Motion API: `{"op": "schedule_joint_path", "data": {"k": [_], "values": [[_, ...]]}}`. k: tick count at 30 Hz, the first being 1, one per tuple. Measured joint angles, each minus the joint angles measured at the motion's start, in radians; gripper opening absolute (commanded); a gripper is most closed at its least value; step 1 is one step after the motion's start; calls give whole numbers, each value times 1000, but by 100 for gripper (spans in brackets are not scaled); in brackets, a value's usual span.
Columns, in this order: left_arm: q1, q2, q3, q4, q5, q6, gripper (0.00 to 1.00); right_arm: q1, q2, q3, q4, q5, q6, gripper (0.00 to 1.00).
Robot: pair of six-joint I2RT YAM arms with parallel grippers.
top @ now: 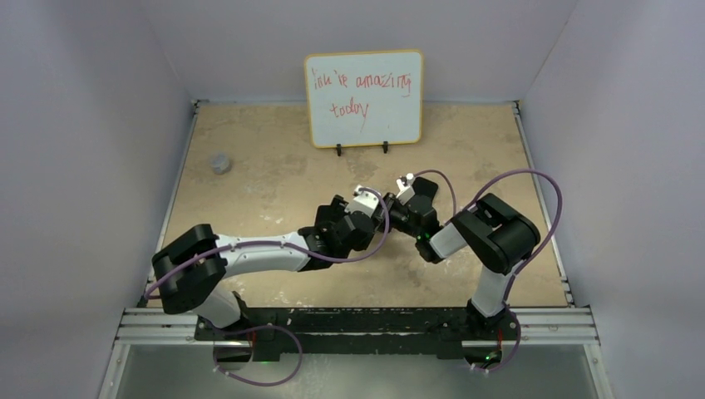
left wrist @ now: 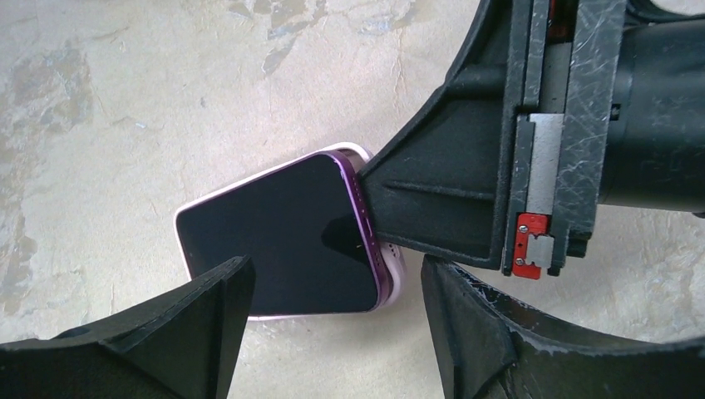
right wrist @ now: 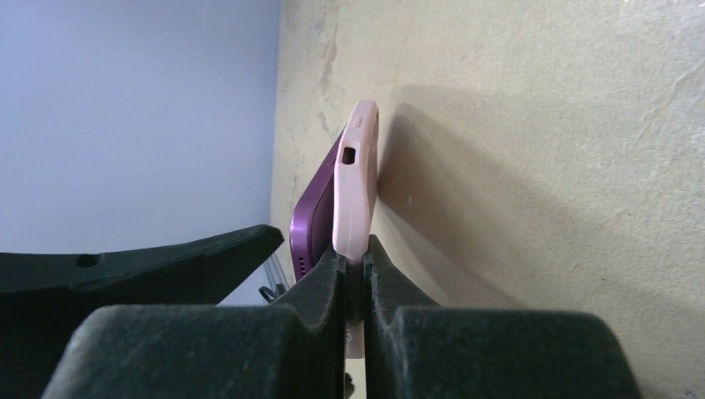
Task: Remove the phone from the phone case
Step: Remove the phone case from the phone.
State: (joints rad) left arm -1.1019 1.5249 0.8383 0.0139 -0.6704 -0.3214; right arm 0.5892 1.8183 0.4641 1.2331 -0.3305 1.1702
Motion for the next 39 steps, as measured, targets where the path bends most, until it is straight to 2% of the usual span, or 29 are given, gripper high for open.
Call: {"op": "schedule_joint_path", "data": {"k": [6, 13, 19, 30, 39], "values": [[0, 16, 7, -14, -10, 8, 74, 6, -8, 0, 0, 0, 0, 0], [0, 18, 30, -38, -44, 32, 62, 6, -8, 0, 3, 2, 0, 0], [-1, 19, 41, -57, -61, 37, 58, 6, -8, 0, 6, 2, 0, 0], [-6, 71, 95, -111, -68, 47, 60, 6, -8, 0, 0, 9, 0, 0], [-43, 155, 165, -172, -151, 55, 60, 3, -7, 0, -32, 26, 0, 0]]}}
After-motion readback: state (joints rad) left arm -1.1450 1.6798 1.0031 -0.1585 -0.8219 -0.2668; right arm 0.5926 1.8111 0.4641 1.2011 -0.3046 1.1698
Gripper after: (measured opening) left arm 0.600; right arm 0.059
